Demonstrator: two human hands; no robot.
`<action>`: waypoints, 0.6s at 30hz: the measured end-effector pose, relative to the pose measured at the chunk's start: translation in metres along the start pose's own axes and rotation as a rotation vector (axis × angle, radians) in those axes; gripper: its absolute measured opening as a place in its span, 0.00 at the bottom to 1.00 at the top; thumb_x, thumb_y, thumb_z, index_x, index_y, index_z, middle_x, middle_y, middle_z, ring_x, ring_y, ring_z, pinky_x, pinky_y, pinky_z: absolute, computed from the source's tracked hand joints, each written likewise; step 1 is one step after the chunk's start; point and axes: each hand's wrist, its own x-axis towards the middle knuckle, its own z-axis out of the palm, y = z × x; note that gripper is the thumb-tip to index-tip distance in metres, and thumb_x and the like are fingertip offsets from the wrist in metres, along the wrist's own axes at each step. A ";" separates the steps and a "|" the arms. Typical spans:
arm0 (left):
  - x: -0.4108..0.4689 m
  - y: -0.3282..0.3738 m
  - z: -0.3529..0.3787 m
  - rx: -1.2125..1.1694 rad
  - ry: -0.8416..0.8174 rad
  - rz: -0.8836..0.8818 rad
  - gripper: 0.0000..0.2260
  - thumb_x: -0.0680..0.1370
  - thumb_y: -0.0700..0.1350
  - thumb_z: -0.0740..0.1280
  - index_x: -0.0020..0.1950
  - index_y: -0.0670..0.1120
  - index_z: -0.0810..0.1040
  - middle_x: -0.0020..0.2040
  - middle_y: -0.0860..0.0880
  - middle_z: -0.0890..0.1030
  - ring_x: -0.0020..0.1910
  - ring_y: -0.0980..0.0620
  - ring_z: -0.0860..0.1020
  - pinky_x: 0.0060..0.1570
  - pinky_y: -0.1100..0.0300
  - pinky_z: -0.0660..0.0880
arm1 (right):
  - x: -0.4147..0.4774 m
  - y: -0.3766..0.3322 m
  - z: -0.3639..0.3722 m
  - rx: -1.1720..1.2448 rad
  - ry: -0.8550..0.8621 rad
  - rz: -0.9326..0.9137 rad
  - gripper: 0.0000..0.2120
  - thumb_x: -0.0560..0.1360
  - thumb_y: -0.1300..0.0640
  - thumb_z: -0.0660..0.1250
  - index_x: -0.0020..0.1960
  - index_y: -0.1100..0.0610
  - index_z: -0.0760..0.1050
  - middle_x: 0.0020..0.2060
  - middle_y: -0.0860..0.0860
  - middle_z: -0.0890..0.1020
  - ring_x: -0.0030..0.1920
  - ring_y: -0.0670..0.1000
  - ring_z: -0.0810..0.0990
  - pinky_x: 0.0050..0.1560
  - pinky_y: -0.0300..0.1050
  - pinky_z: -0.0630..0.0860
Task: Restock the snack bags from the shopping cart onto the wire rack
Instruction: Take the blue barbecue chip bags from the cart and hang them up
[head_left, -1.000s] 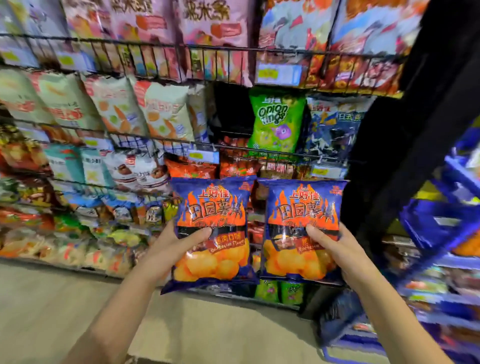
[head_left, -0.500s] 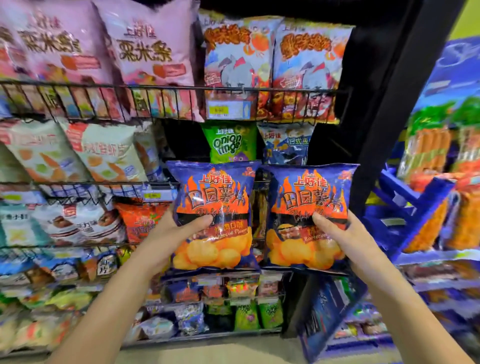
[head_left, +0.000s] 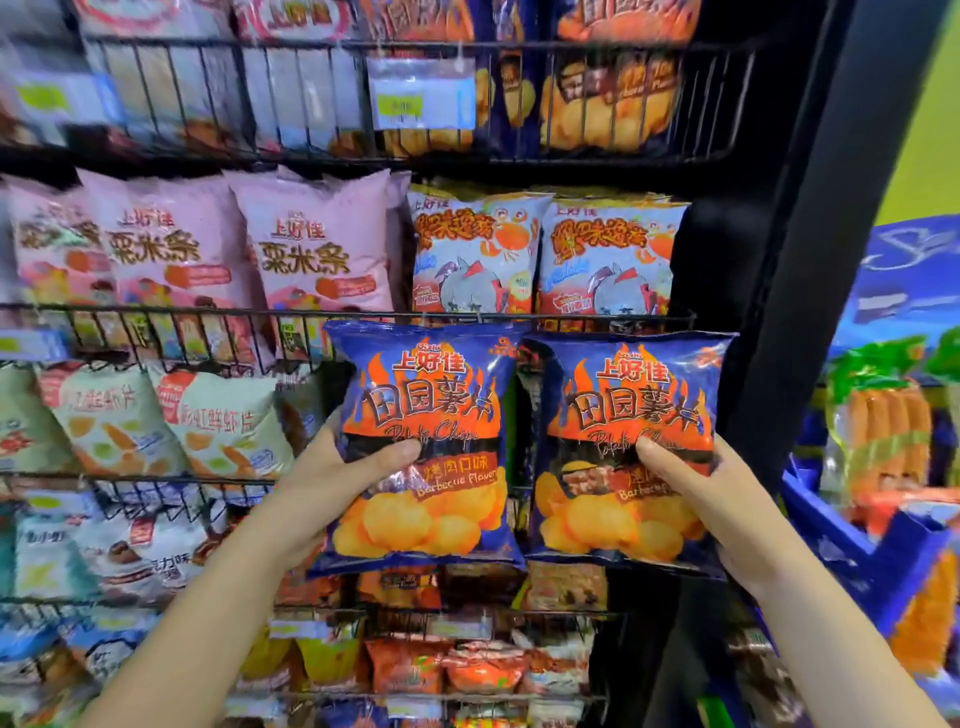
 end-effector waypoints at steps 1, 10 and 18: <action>0.005 0.013 0.000 0.006 -0.017 0.022 0.51 0.52 0.67 0.84 0.72 0.56 0.73 0.62 0.52 0.85 0.61 0.48 0.83 0.66 0.40 0.76 | 0.004 -0.012 0.001 0.000 0.005 -0.027 0.26 0.68 0.43 0.77 0.63 0.45 0.77 0.52 0.46 0.87 0.51 0.50 0.87 0.56 0.58 0.83; 0.043 0.132 -0.002 0.035 -0.042 0.236 0.47 0.46 0.69 0.83 0.63 0.56 0.79 0.54 0.52 0.88 0.51 0.51 0.87 0.43 0.58 0.83 | 0.039 -0.126 0.005 -0.005 0.054 -0.230 0.26 0.64 0.41 0.78 0.60 0.47 0.79 0.50 0.48 0.88 0.48 0.52 0.88 0.52 0.55 0.83; 0.068 0.189 -0.010 0.003 -0.027 0.348 0.46 0.46 0.66 0.85 0.61 0.55 0.79 0.51 0.53 0.88 0.46 0.52 0.87 0.36 0.62 0.82 | 0.065 -0.186 0.012 -0.022 0.067 -0.322 0.21 0.66 0.42 0.78 0.57 0.44 0.80 0.49 0.48 0.88 0.49 0.54 0.88 0.58 0.59 0.82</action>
